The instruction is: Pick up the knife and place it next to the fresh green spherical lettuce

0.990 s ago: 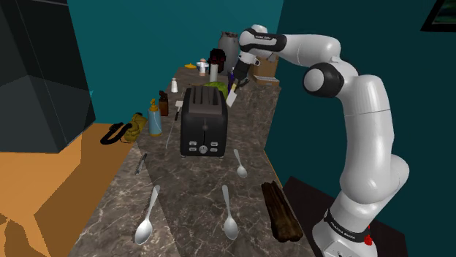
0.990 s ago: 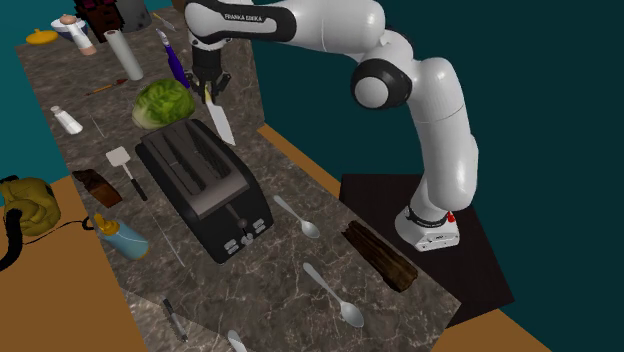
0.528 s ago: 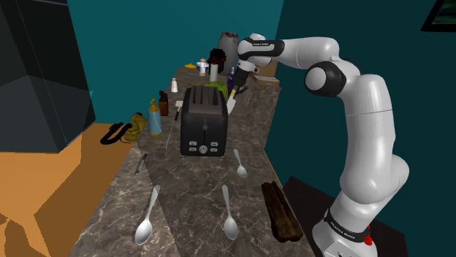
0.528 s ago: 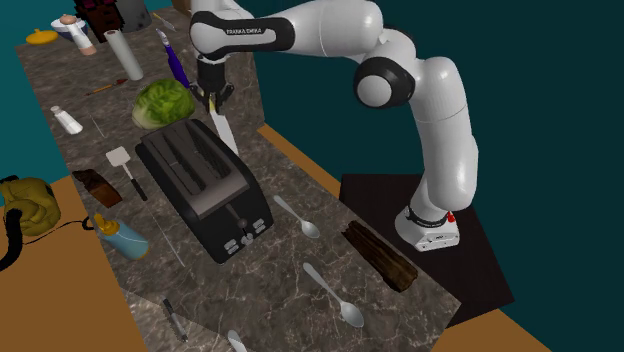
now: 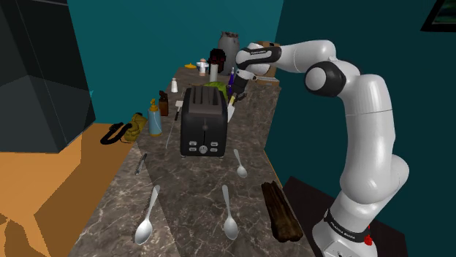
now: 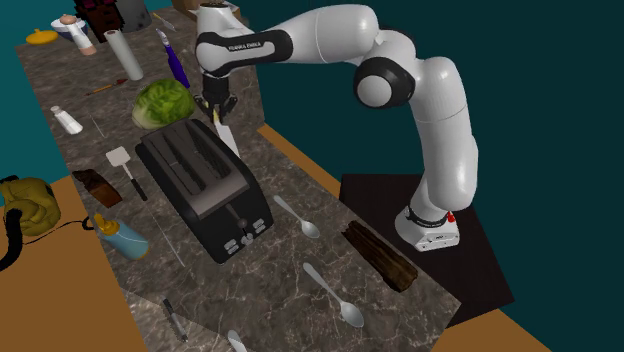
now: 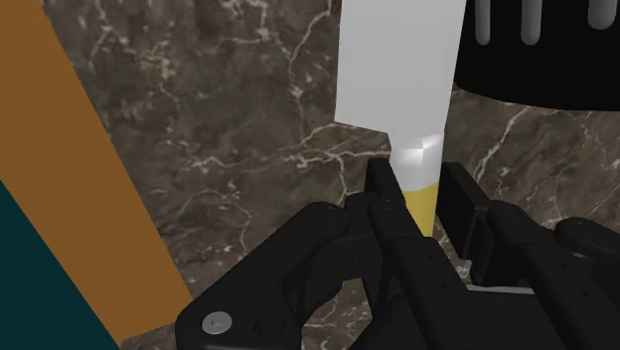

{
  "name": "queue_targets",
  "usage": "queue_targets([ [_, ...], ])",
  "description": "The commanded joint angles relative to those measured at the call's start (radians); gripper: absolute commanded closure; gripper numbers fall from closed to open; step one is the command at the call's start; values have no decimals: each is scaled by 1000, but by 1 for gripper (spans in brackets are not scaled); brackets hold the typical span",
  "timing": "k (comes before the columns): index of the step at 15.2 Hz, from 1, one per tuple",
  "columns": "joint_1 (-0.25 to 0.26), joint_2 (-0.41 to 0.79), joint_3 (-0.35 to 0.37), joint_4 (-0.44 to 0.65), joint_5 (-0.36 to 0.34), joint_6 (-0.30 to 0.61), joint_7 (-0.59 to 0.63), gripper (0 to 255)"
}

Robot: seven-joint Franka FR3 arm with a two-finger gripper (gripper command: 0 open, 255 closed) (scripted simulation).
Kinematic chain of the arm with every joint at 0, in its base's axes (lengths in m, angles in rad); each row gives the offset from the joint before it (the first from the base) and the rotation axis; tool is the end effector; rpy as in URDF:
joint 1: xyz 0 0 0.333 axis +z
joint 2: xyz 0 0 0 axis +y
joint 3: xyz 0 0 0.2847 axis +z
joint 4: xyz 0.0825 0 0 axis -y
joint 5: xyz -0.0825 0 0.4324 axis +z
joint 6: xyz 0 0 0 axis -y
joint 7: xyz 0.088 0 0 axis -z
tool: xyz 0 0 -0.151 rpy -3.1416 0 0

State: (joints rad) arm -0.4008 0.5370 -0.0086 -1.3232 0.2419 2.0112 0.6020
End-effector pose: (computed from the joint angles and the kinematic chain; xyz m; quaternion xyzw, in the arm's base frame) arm 0.7116 -0.2818 0.3577 -0.8457 0.5166 -0.0639 0.1173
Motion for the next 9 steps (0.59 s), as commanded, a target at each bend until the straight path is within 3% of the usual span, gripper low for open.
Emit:
queue_targets([
  [1,0,7,1,-14,2,21,-5,255],
  [9,0,31,4,-83,12,112,-27,255],
])
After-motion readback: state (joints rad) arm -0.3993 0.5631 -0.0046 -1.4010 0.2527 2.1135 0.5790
